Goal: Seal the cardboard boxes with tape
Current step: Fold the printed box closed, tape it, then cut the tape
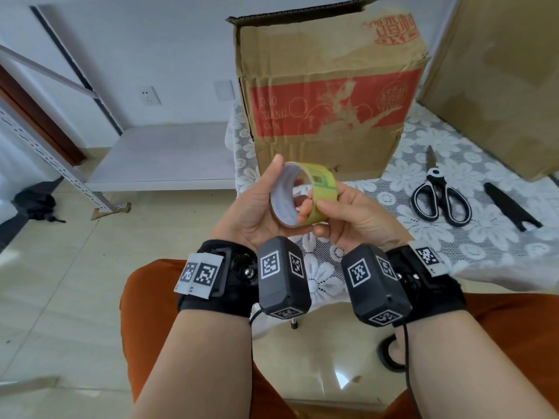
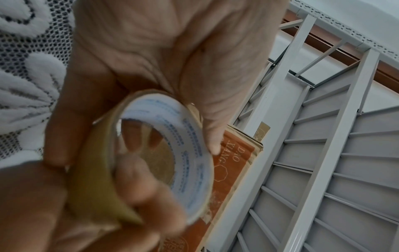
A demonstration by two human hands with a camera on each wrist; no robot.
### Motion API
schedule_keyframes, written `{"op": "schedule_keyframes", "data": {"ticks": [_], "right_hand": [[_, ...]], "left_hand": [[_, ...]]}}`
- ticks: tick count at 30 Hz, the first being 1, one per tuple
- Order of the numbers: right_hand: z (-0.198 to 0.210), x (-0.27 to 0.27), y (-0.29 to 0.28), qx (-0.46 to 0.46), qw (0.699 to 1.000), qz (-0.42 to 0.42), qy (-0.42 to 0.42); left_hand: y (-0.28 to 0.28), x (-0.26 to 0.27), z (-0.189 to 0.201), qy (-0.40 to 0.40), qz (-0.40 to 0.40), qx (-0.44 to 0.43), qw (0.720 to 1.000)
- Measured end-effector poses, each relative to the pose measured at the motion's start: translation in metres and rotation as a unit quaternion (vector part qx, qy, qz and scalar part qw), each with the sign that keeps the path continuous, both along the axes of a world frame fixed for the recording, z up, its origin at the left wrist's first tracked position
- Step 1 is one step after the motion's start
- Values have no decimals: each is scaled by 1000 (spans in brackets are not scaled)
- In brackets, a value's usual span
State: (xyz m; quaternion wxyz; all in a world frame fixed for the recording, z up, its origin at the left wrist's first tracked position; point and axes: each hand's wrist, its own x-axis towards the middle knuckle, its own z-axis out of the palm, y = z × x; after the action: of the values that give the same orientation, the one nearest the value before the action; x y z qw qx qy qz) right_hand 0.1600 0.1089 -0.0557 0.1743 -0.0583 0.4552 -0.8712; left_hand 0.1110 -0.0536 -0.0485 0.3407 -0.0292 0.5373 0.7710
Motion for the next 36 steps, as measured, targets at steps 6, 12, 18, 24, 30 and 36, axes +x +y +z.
{"op": "schedule_keyframes", "data": {"ticks": [6, 12, 18, 24, 30, 36], "right_hand": [[1, -7, -2, 73, 995, -59, -27], [4, -5, 0, 119, 993, 2, 7], [6, -2, 3, 115, 992, 52, 18], [3, -6, 2, 142, 989, 47, 13], [5, -6, -1, 150, 988, 35, -27], [2, -6, -2, 160, 987, 26, -17]], "left_hand": [[3, 8, 7, 29, 30, -16, 999], [7, 11, 12, 71, -48, -35, 996], [6, 10, 6, 52, -21, -13, 998], [3, 10, 2, 77, 3, -18, 997], [5, 11, 0, 73, 8, -16, 997], [5, 11, 0, 64, 13, -20, 998]]}}
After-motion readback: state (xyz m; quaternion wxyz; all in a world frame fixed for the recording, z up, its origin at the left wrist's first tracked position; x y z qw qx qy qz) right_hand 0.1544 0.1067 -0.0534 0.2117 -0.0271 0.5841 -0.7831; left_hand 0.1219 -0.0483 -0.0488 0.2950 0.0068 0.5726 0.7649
